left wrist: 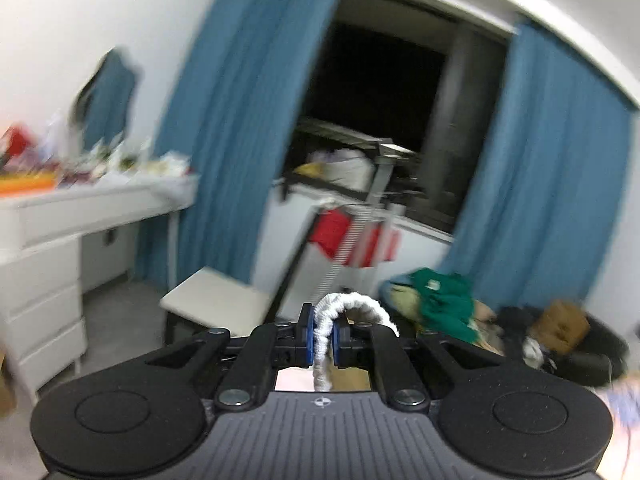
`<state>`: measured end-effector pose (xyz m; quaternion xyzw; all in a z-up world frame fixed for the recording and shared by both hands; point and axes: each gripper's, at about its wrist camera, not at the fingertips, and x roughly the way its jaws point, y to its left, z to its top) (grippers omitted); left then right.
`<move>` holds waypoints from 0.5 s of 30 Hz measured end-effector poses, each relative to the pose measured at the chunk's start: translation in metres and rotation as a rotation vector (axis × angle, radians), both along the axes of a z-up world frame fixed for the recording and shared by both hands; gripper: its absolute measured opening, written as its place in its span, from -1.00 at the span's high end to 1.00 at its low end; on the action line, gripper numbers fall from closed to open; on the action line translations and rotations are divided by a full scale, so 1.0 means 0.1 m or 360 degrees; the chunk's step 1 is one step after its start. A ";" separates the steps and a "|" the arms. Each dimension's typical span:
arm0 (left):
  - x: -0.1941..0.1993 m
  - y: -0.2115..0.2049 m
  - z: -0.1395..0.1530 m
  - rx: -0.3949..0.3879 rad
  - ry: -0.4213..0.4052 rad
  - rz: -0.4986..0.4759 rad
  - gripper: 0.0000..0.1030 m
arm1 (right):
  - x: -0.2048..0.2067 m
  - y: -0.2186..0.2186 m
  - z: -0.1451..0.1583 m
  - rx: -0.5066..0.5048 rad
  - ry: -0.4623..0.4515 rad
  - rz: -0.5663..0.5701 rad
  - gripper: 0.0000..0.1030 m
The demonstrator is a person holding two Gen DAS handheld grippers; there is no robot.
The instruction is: Fold clothes
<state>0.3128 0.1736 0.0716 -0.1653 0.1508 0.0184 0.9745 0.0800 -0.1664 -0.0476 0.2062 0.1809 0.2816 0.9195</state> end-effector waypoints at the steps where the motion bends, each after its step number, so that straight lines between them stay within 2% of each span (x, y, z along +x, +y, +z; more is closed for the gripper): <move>1: 0.10 0.16 -0.04 -0.0021 0.0037 0.0049 0.83 | 0.02 0.19 0.03 0.0026 -0.0014 0.0046 0.64; 4: 0.41 0.58 -0.29 -0.0027 0.0143 0.0180 0.83 | 0.16 0.84 -0.05 0.0067 0.0019 0.0171 0.64; 8: 0.86 1.02 -0.91 0.0025 0.0350 0.0279 0.83 | 0.32 1.42 -0.36 0.0026 0.0097 0.0276 0.63; 10: 0.99 1.19 -1.26 0.0002 0.0455 0.0300 0.83 | 0.44 1.58 -0.58 -0.0032 0.0174 0.0294 0.63; 13: 0.95 1.35 -1.65 -0.0018 0.0514 0.0285 0.81 | 0.52 1.60 -0.78 -0.0089 0.0235 0.0311 0.59; 14: 0.93 1.39 -1.71 -0.0021 0.0510 0.0265 0.80 | 0.52 1.57 -0.79 -0.0073 0.0236 0.0324 0.56; 15: 0.90 1.41 -1.74 -0.0023 0.0501 0.0247 0.73 | 0.50 1.55 -0.78 -0.0057 0.0230 0.0333 0.42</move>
